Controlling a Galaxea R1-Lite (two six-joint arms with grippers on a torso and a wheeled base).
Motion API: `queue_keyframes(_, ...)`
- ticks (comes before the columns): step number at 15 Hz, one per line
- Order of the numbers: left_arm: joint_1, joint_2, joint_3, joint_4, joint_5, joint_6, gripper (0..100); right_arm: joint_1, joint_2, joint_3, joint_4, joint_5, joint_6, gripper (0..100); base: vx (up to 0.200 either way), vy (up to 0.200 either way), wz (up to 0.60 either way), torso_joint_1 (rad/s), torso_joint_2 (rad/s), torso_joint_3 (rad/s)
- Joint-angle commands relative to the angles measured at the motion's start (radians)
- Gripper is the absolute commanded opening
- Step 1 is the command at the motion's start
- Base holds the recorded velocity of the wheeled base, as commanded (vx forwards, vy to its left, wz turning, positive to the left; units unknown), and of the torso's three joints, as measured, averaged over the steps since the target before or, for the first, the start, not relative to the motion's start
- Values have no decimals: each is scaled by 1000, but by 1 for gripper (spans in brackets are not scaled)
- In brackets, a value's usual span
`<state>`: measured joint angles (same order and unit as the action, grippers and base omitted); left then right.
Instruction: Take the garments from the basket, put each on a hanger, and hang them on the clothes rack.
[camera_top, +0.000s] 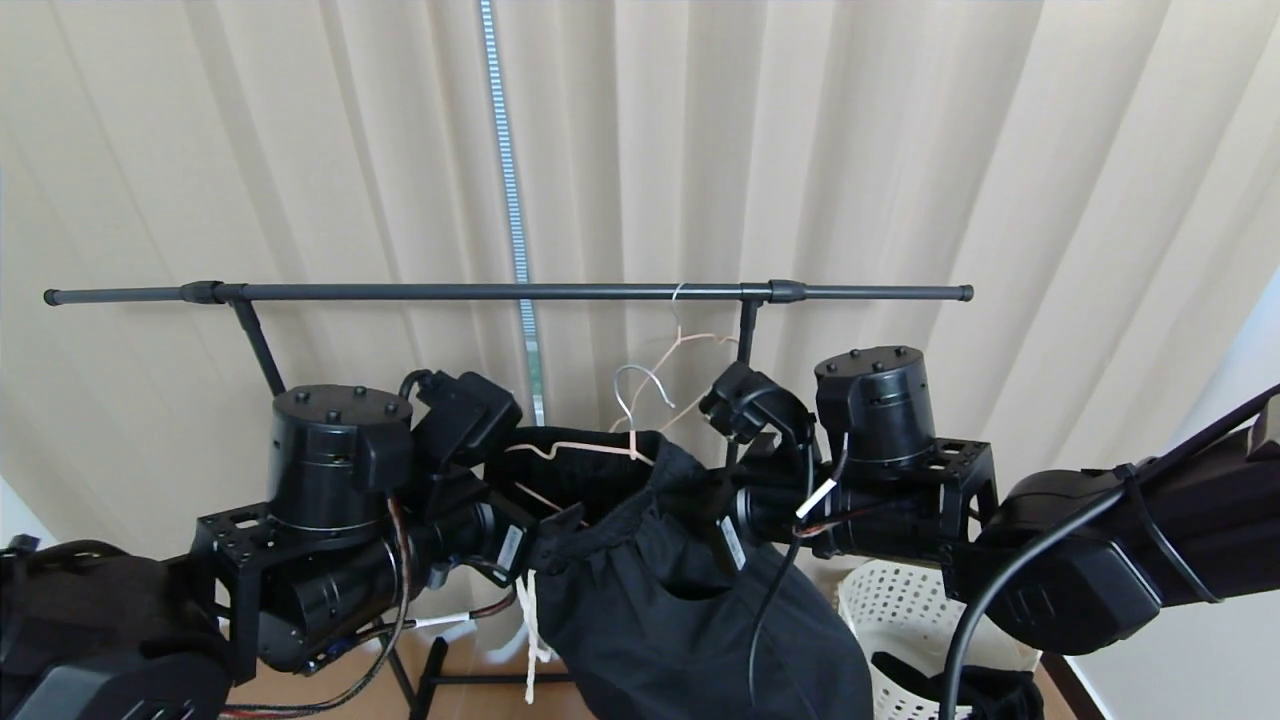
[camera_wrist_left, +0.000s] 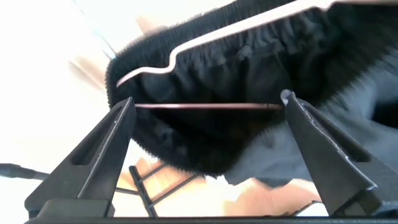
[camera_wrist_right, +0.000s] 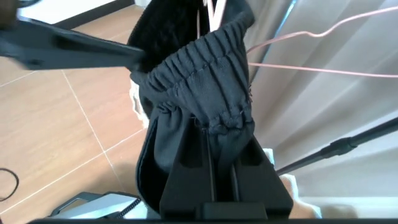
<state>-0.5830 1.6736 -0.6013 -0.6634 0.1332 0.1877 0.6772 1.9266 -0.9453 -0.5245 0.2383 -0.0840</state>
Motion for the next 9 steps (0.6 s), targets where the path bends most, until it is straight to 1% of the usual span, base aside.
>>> queue_keyframes(1,11,-98,21,1,-4,18,100,-34,3,3,0,45,-2,0,0,0,0,0,0,0)
queue_keyframes(2,49,-121,23,1,-30,39,100,-51,3,7,0,79,-3,0,0,0,0,0,0,0)
queue_keyframes(3,121,-157,24,4,-103,93,100,-73,-1,10,0,127,-11,0,0,0,0,0,0,0)
queue_keyframes(4,216,-181,23,8,-207,154,100,-99,-8,20,0,184,-34,0,0,0,0,0,0,0)
queue_keyframes(5,295,-186,15,10,-305,191,100,-122,-9,31,0,239,-63,0,0,0,0,0,0,0)
queue_keyframes(6,394,-183,8,15,-435,236,100,-148,-9,39,0,325,-109,0,0,0,0,0,0,0)
queue_keyframes(7,454,-178,-2,30,-530,273,100,-163,-8,40,0,383,-128,0,0,0,0,0,0,0)
queue_keyframes(8,496,-164,-6,51,-612,303,100,-179,-8,42,0,432,-132,0,0,0,0,0,0,0)
queue_keyframes(9,532,-134,-5,67,-705,348,100,-194,-9,40,0,507,-132,0,0,0,0,0,0,0)
